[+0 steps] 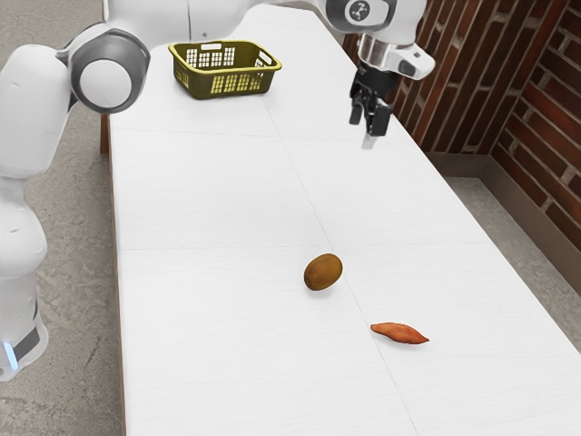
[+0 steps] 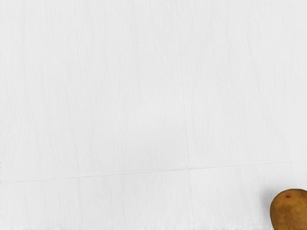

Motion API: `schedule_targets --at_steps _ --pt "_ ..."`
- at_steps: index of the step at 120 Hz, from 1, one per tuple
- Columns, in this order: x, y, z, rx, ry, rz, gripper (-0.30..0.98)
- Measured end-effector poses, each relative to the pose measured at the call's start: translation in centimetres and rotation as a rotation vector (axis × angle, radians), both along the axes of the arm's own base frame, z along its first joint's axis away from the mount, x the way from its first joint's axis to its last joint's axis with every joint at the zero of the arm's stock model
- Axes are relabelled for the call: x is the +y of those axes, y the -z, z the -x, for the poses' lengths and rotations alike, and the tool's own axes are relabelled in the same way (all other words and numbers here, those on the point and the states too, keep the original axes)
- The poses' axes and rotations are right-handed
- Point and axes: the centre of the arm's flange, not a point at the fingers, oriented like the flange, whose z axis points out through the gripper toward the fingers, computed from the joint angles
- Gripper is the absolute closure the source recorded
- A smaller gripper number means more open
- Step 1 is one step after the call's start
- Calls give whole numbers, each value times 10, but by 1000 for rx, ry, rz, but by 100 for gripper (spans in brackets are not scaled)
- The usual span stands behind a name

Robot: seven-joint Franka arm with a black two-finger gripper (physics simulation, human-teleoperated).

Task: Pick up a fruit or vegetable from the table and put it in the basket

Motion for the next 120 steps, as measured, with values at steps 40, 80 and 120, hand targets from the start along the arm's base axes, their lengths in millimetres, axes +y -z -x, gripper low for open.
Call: schedule_targets --at_steps 40,80,120 --pt "-50 -11 8 0 108 7 0" --pt "-195 66 97 119 73 -39 0" --pt "-181 69 99 68 -226 44 0"
